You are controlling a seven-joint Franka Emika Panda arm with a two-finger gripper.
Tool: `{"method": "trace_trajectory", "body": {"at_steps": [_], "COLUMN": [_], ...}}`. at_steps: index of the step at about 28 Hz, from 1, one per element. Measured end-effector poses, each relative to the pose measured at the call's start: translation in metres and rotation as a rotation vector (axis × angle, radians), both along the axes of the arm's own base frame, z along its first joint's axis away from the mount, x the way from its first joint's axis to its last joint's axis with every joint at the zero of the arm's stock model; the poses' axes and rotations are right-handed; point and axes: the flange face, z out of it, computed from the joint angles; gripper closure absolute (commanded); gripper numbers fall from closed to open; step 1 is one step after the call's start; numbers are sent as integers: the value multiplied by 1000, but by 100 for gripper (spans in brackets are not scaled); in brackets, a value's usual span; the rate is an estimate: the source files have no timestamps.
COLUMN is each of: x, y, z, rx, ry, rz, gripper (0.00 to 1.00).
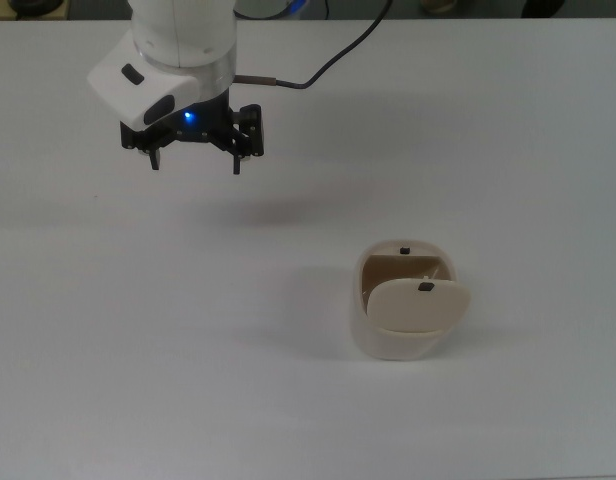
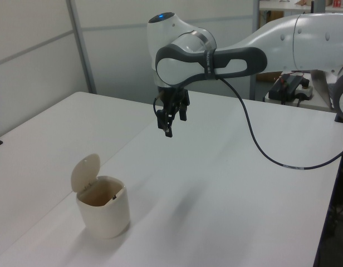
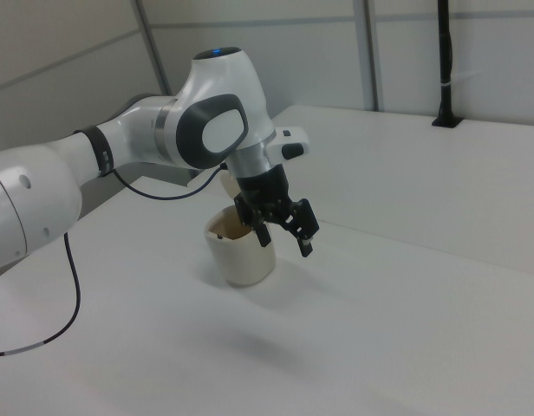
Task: Close the trash can
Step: 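Move the gripper toward the open lid of the cream trash can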
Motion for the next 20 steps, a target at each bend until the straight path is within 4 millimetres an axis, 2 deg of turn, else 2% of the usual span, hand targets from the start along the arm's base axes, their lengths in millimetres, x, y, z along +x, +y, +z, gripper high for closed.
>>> {"method": "trace_trajectory", "body": {"at_steps": [1,5,6,7,20], "x": [0,-5,-6,-7,-18], "y": [0,0,0,0,-9], "z": [0,-3,-3,-3,0], "rx": [0,1,2,2,11], "ry": [0,39,47,53,113], "rz": [0,-5,-5,-6,-29], "gripper": [5,55,89,100,100]}}
